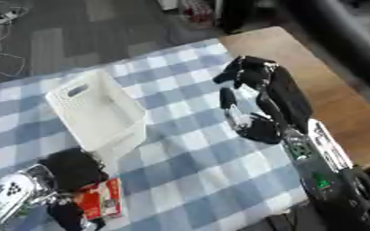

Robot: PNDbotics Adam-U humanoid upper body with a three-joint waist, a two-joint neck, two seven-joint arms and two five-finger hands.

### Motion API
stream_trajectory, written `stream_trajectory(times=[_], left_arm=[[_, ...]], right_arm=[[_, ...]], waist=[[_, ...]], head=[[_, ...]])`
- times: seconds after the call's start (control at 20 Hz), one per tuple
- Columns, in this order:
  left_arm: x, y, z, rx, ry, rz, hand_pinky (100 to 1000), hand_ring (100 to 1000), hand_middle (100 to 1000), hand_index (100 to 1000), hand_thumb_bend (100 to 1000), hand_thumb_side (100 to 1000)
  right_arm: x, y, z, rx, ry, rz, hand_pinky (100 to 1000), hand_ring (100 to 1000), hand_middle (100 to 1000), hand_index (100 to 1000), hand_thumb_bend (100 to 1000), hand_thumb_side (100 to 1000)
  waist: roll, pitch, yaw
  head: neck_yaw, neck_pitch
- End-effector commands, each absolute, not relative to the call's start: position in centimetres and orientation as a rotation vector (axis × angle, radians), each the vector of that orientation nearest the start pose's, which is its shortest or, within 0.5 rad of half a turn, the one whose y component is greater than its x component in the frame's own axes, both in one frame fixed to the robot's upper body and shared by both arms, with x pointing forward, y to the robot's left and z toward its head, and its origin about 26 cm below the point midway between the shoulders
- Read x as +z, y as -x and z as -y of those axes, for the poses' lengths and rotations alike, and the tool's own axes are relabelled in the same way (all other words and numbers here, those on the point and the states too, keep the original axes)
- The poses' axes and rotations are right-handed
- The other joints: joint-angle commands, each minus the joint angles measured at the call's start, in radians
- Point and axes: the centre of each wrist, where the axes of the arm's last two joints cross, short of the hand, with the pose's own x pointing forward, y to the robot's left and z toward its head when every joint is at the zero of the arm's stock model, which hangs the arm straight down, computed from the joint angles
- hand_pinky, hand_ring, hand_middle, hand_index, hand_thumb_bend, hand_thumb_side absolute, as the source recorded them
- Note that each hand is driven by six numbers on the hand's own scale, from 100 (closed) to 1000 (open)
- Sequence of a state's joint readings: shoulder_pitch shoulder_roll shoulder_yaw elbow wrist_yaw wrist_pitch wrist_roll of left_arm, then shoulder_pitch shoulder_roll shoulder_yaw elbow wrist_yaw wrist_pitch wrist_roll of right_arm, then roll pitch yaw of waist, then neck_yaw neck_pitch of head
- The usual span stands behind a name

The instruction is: Pick up objects on the table and place them in the box.

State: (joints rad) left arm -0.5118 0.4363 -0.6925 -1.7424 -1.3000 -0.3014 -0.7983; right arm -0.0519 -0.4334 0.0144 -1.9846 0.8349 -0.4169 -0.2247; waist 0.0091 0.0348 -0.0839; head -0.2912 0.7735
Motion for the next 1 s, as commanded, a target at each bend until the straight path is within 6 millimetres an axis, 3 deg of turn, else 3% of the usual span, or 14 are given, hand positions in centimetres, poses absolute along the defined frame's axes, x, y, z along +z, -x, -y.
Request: stream_trajectory(times=[0.05, 0.6, 0.9, 1.0], left_arm=[[14.0, -30.5, -13.6, 2.947, 0.915, -1.036, 100, 100, 100, 236, 100, 778], [17.6, -28.4, -16.2, 2.886, 0.963, -1.230, 100, 100, 100, 223, 100, 759], [19.3, -28.7, -17.8, 2.889, 1.017, -1.288, 100, 100, 100, 223, 100, 779], [19.8, -29.0, -18.5, 2.894, 1.042, -1.288, 100, 100, 100, 223, 100, 747]], right_arm=[[14.6, -26.8, 30.2, -1.325, -1.381, -2.960, 399, 397, 540, 656, 100, 929], [14.4, -26.7, 30.5, -1.333, -1.436, -2.956, 399, 397, 541, 655, 100, 932], [14.2, -26.6, 30.5, -1.350, -1.450, -2.954, 398, 397, 542, 656, 100, 928], [14.1, -26.5, 30.5, -1.362, -1.445, -2.950, 398, 398, 541, 655, 100, 932]], waist=[[-0.005, -0.008, 0.003], [-0.007, -0.008, 0.018], [-0.009, -0.010, 0.025], [-0.009, -0.011, 0.028]], head=[[-0.012, -0.003], [-0.026, -0.003], [-0.032, -0.003], [-0.034, -0.003]])
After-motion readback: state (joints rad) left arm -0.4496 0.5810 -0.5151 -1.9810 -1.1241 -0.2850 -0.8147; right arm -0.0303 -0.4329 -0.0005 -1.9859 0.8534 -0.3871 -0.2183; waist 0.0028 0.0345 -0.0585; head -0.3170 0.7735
